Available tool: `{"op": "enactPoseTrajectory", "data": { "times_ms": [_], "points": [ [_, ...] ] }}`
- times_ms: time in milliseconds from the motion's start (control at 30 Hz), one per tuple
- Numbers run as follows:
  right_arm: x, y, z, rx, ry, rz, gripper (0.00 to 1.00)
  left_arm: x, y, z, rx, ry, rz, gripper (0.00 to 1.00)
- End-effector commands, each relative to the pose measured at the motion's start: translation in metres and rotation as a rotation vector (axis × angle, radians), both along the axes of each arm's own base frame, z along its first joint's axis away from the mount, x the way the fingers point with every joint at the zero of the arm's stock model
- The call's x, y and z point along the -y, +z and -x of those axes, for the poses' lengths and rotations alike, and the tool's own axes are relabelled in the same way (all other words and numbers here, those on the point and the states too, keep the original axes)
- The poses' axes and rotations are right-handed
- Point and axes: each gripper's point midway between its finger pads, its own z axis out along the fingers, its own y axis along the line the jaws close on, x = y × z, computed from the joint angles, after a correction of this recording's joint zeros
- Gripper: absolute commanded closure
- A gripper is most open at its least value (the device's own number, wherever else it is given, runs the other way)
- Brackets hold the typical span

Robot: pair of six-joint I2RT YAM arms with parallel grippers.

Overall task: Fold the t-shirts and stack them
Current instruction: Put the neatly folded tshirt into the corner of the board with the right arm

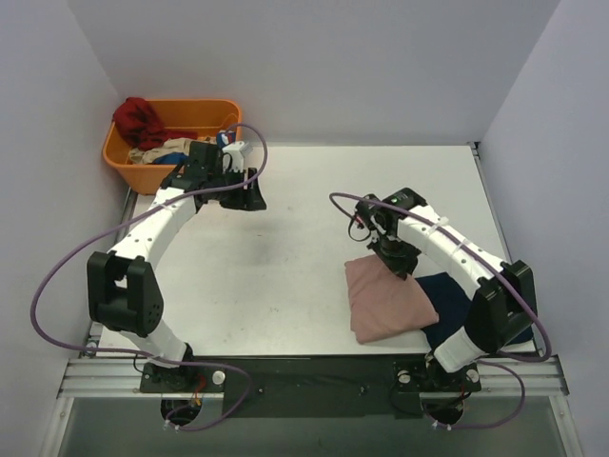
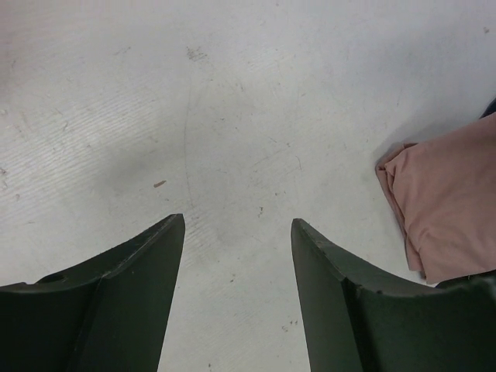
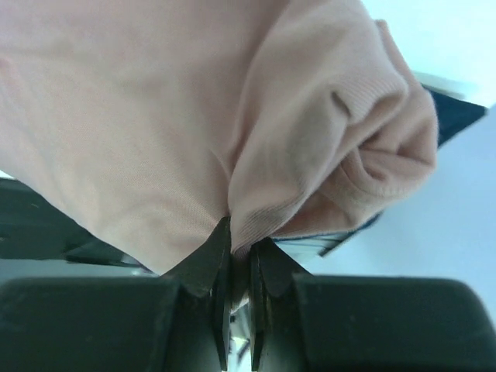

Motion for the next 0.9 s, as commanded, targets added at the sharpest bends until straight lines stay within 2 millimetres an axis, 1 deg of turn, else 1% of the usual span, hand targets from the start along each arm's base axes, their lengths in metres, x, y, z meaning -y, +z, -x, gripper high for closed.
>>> {"op": "enactPoseTrajectory", "data": {
  "times_ms": [0,33,100,200,267,333,367,500,600,733,767,867],
  "points": [
    [0.047,0.029,0.028,-0.132,0.255,0.304,1.00,-0.001,0.028,-0.005,0.092,-0.013,0.009,0.32],
    [0.056,0.027,0.038,-0.181,0.260,0.345,1.00,-0.001,0.029,-0.005,0.094,-0.012,0.010,0.32],
    [0.063,0.025,0.045,-0.194,0.249,0.361,1.00,-0.001,0.029,-0.006,0.092,-0.010,0.010,0.32],
    [0.064,0.031,0.048,-0.120,0.217,0.327,1.00,0.000,0.029,-0.006,0.095,-0.012,0.010,0.32],
    [0.066,0.040,0.049,-0.069,0.202,0.310,1.00,0.001,0.028,-0.005,0.090,-0.016,0.019,0.32],
    [0.075,0.051,0.054,-0.036,0.194,0.324,1.00,0.001,0.027,-0.004,0.087,-0.015,0.027,0.32],
    [0.082,0.054,0.060,-0.049,0.200,0.353,1.00,0.002,0.028,-0.005,0.088,-0.015,0.027,0.32],
    [0.105,0.055,0.076,-0.076,0.213,0.431,1.00,0.001,0.029,-0.006,0.092,-0.013,0.023,0.32],
    [0.112,0.061,0.081,-0.047,0.208,0.434,1.00,0.001,0.027,-0.005,0.082,-0.016,0.028,0.32],
    [0.114,0.079,0.079,0.003,0.261,0.403,1.00,0.001,0.024,-0.004,0.079,-0.015,0.028,0.32],
    [0.111,0.081,0.081,0.012,0.263,0.366,1.00,0.000,0.025,-0.005,0.082,-0.013,0.028,0.32],
    [0.113,0.082,0.086,0.012,0.320,0.328,1.00,0.000,0.027,-0.006,0.086,-0.011,0.027,0.32]
  ]
}}
